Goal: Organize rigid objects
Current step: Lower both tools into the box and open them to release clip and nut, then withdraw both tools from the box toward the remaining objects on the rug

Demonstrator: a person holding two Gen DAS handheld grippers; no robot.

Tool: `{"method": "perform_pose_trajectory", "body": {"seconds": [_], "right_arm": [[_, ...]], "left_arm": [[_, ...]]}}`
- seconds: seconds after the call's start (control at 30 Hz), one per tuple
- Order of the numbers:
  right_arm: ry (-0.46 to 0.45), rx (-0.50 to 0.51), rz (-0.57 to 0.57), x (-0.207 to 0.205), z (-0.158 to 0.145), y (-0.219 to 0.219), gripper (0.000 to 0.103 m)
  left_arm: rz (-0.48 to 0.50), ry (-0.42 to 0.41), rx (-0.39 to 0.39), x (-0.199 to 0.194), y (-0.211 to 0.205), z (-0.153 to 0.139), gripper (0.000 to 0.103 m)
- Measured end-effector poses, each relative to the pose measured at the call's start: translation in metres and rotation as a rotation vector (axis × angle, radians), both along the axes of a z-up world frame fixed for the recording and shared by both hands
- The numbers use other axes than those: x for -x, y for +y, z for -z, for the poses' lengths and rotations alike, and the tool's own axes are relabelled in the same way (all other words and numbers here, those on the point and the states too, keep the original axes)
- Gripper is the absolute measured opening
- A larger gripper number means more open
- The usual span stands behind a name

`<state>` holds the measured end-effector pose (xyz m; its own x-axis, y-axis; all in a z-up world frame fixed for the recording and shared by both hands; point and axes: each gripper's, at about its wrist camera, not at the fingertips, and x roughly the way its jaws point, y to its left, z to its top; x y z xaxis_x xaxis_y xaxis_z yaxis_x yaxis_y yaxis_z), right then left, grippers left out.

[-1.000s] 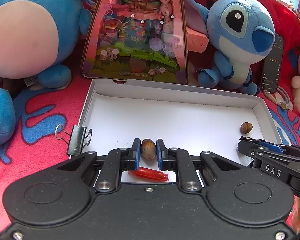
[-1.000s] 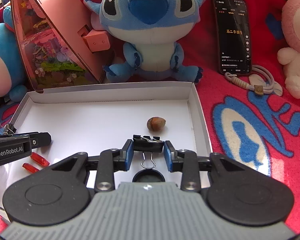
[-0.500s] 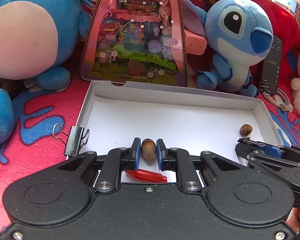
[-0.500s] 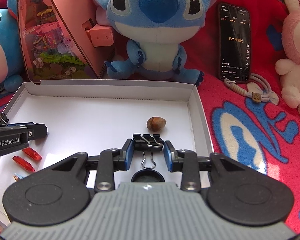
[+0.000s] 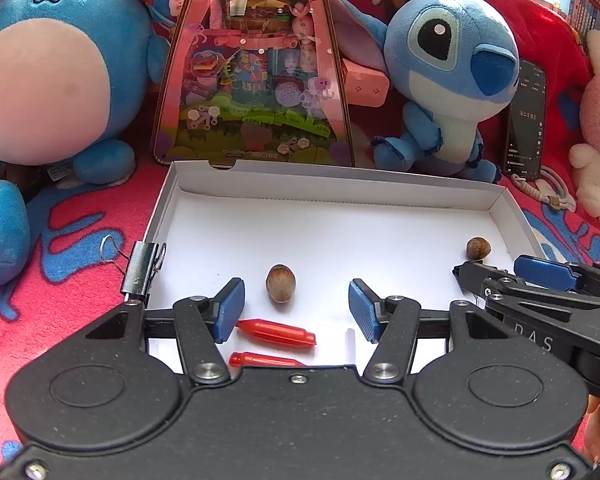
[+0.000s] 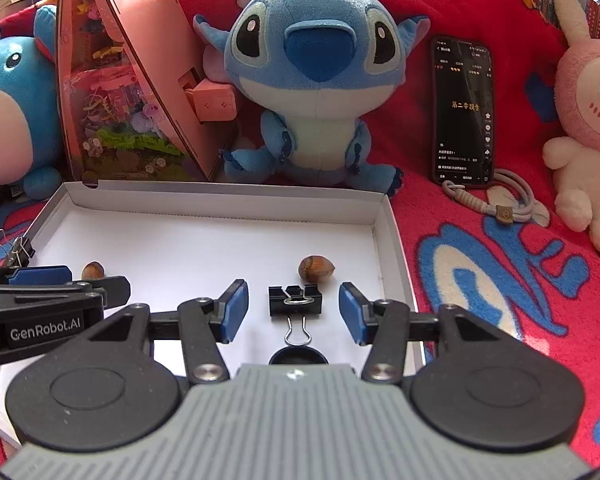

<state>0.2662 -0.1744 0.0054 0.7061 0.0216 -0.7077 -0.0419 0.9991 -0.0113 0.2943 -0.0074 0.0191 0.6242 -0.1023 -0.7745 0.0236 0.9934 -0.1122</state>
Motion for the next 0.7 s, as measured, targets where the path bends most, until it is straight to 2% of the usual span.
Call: {"method": "perform_pose_trajectory", "body": {"seconds": [0.17, 0.3, 0.43, 0.7], "right_arm": [[-0.054, -0.007, -0.031, 0.016, -0.011, -0.001, 0.078], [-0.095, -0.023, -0.06, 0.035, -0.02, -0.004, 0.087], [-0.123, -0.058, -0.079, 0.052, -0.027, -0.012, 0.088], [-0.203, -0.065, -0.124, 0.093, -0.035, -0.02, 0.093]], "left_arm": [[0.008, -0.038, 0.004, 0.017, 0.003, -0.009, 0.072], [0.002, -0.069, 0.019, 0.034, 0.006, -0.016, 0.075], [0.02, -0.1, 0.048, 0.054, 0.01, -0.025, 0.077], [0.055, -0.165, 0.06, 0.093, 0.01, -0.042, 0.08]]}}
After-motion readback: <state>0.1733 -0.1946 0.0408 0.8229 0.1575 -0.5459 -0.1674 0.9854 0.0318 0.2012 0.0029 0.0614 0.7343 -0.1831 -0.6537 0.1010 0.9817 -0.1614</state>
